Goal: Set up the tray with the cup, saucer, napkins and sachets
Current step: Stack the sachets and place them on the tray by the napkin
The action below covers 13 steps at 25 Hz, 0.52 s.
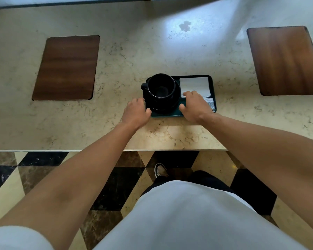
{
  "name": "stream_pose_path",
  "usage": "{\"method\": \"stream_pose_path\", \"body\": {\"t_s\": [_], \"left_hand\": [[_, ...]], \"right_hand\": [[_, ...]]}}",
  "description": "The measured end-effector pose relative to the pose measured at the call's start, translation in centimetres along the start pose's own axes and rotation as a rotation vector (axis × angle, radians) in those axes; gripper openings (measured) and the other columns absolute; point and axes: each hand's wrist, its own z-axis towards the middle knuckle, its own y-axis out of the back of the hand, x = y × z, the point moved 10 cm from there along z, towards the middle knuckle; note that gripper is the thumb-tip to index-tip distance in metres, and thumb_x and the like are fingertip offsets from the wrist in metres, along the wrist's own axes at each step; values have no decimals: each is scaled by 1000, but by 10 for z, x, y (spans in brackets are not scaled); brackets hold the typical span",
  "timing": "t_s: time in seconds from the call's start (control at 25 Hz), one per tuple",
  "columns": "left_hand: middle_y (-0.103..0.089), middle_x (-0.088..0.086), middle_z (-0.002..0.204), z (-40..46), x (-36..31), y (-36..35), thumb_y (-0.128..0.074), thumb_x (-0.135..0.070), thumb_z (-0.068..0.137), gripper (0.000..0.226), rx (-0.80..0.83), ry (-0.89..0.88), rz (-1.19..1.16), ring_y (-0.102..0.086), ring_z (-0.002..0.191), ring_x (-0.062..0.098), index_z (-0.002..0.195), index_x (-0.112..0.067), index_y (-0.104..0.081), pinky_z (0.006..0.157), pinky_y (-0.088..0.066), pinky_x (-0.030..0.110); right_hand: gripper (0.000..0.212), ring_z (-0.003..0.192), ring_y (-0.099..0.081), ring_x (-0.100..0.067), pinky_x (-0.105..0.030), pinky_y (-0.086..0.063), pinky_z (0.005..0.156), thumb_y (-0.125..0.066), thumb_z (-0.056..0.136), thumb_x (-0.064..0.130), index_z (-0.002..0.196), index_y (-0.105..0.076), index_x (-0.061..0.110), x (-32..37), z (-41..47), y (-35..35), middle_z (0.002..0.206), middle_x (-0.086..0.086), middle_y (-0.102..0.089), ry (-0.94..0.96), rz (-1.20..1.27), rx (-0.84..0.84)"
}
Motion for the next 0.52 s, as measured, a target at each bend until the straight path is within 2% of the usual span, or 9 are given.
{"method": "stream_pose_path", "body": {"t_s": [0.12, 0.24, 0.32, 0.4, 0.52], "left_hand": [[-58, 13, 134, 10, 2, 4, -55, -31, 96, 47, 0, 36, -77, -54, 122, 30, 136, -7, -53, 100, -46, 41], [-62, 9, 129, 21, 5, 3, -59, -27, 97, 43, 5, 140, -190, -58, 113, 22, 135, -7, -55, 88, -44, 31], [-65, 5, 119, 28, 9, 0, -61, -26, 97, 45, 17, 261, -325, -61, 106, 19, 139, -9, -53, 83, -44, 28], [-63, 0, 110, 29, 14, -1, -63, -24, 97, 49, 13, 393, -468, -62, 104, 19, 143, -11, -51, 84, -48, 30], [-65, 1, 112, 30, 18, -1, -65, -16, 96, 46, -7, 482, -552, -62, 103, 20, 141, -10, -54, 92, -53, 34]], "right_hand": [[46, 113, -61, -33, -37, -49, 86, -52, 102, 22, 145, -45, 6, -12, 13, -3, 132, -18, -61, -137, 150, -2], [48, 112, -61, -33, -39, -51, 89, -53, 104, 26, 148, -43, 8, -15, 28, -5, 132, -18, -60, -166, 209, 29], [47, 106, -61, -29, -35, -49, 84, -54, 104, 27, 146, -44, 8, -14, 39, -7, 128, -17, -62, -147, 226, 47], [45, 99, -61, -29, -32, -45, 78, -55, 103, 26, 144, -45, 9, -14, 50, -8, 122, -16, -65, -125, 234, 77], [44, 98, -60, -30, -32, -45, 75, -57, 102, 24, 142, -47, 9, -11, 63, -5, 120, -16, -64, -93, 222, 109]]}}
